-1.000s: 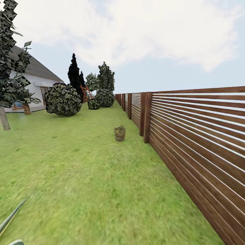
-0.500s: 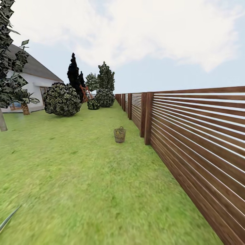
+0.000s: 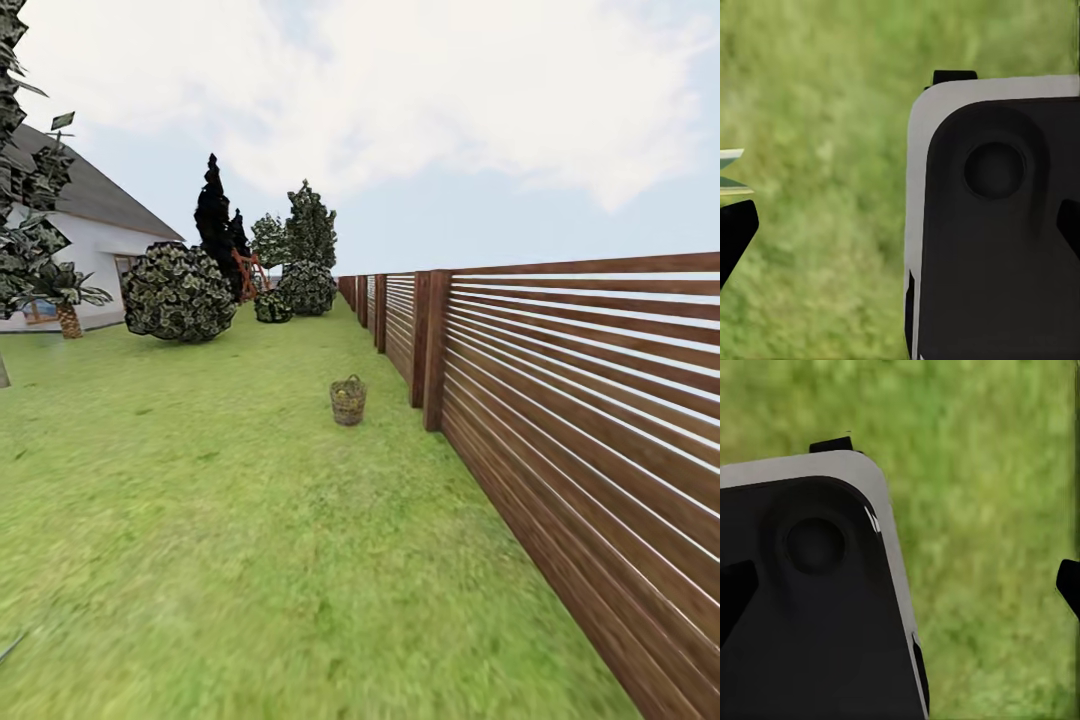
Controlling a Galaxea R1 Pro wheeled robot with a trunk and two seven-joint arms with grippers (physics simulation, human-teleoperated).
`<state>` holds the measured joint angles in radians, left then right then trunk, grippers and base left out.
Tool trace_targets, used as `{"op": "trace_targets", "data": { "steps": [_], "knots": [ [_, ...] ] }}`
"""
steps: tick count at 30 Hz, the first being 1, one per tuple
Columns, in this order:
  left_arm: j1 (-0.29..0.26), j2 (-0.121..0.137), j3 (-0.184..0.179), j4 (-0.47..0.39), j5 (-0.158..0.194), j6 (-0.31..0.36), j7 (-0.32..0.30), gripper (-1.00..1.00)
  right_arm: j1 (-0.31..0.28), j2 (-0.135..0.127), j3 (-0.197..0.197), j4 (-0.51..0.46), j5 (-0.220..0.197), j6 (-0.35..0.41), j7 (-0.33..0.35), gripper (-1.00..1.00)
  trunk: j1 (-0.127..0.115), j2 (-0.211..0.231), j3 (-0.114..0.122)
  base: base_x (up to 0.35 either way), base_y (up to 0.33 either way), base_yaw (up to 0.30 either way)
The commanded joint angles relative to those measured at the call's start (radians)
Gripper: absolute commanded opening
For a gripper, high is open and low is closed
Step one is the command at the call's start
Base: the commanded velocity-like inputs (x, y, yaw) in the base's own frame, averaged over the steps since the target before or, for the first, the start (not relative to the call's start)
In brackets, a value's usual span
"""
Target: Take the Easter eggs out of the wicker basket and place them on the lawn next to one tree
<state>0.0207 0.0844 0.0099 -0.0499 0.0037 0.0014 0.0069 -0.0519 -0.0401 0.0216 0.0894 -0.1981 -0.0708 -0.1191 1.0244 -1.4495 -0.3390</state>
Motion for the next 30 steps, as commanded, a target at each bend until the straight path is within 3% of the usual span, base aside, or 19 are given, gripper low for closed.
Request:
{"op": "trace_targets", "data": {
  "steps": [1, 30],
  "knots": [
    [0.001, 0.000, 0.001, -0.002, 0.001, 0.000, 0.001, 1.00, -0.002, 0.000, 0.002, 0.004, -0.008, -0.007, 0.001, 1.00, 0.001, 0.000, -0.001, 0.312, -0.156, 0.000],
    [0.001, 0.000, 0.001, -0.002, 0.002, 0.002, 0.001, 1.00, -0.002, 0.000, 0.002, 0.004, -0.008, -0.007, 0.001, 1.00, 0.001, 0.000, -0.001, 0.318, -0.073, 0.000]
  ]
}}
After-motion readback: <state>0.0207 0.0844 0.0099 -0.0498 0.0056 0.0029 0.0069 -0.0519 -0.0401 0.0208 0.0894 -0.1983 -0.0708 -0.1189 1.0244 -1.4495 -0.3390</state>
